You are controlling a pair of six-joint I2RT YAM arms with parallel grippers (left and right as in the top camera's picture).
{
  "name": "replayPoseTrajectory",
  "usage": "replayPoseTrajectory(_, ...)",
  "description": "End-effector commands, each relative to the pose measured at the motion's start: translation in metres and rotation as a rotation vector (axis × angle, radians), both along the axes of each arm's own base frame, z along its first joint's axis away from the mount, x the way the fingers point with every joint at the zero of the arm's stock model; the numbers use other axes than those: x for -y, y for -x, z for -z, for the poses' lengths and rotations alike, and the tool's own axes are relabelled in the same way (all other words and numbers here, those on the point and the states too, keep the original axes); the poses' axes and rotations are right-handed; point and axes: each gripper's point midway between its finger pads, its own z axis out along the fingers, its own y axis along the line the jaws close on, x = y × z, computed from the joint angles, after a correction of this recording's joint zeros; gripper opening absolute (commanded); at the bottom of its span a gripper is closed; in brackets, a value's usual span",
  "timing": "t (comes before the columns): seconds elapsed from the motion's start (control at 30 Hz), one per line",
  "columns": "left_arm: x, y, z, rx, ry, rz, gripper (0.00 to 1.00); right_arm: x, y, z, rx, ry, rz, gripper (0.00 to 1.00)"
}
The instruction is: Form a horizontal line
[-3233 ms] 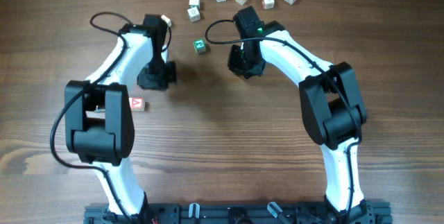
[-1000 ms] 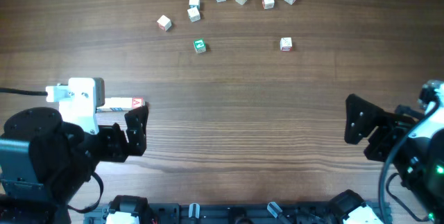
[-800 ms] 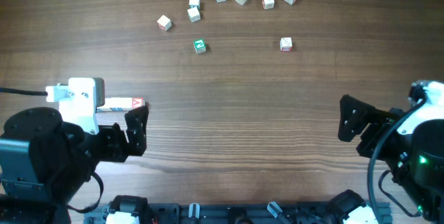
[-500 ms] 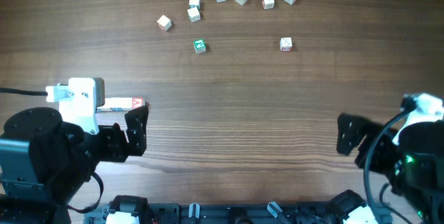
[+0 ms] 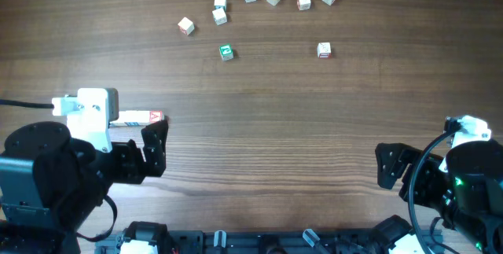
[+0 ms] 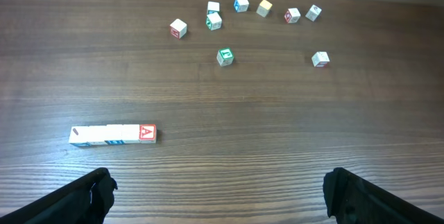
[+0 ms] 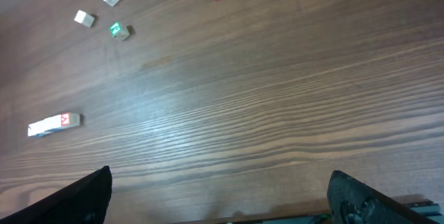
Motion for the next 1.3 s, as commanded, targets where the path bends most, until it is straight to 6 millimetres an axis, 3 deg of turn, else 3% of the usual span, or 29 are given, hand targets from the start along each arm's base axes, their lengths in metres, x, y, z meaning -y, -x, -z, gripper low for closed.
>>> replayPoseTrajectory(0.0,0.0,-0.001,-0.002,0.003,0.001,0.0,1.0,-0.005,-0.003,-0.001,0.006,-0.021,-0.004,1.0)
replayPoseTrajectory(0.4,0.0,-0.001,-0.002,0.003,0.001,0.0,1.0,0.007,-0.014,-0.009,0.083,0.079,-0.01,1.0)
replayPoseTrajectory(0.6,0.0,-0.001,-0.002,0.003,0.001,0.0,1.0,-0.031,-0.055,-0.035,0.351,0.238,-0.36,1.0)
replayPoseTrajectory(0.73,0.0,-0.001,-0.001,0.002,0.001,0.0,1.0,-0.046,-0.072,-0.029,0.467,0.267,-0.475,1.0)
replayPoseTrajectory(0.83,0.0,-0.001,-0.002,0.002,0.001,0.0,1.0,-0.042,-0.084,-0.012,0.544,0.237,-0.44,1.0)
replayPoseTrajectory(0.97,0.0,-0.001,-0.001,0.002,0.001,0.0,1.0,-0.036,-0.09,-0.008,0.682,0.212,-0.391,1.0)
replayPoseTrajectory(1.27,0.0,-0.001,-0.001,0.002,0.001,0.0,1.0,-0.016,-0.075,-0.036,1.075,0.228,-0.27,0.99)
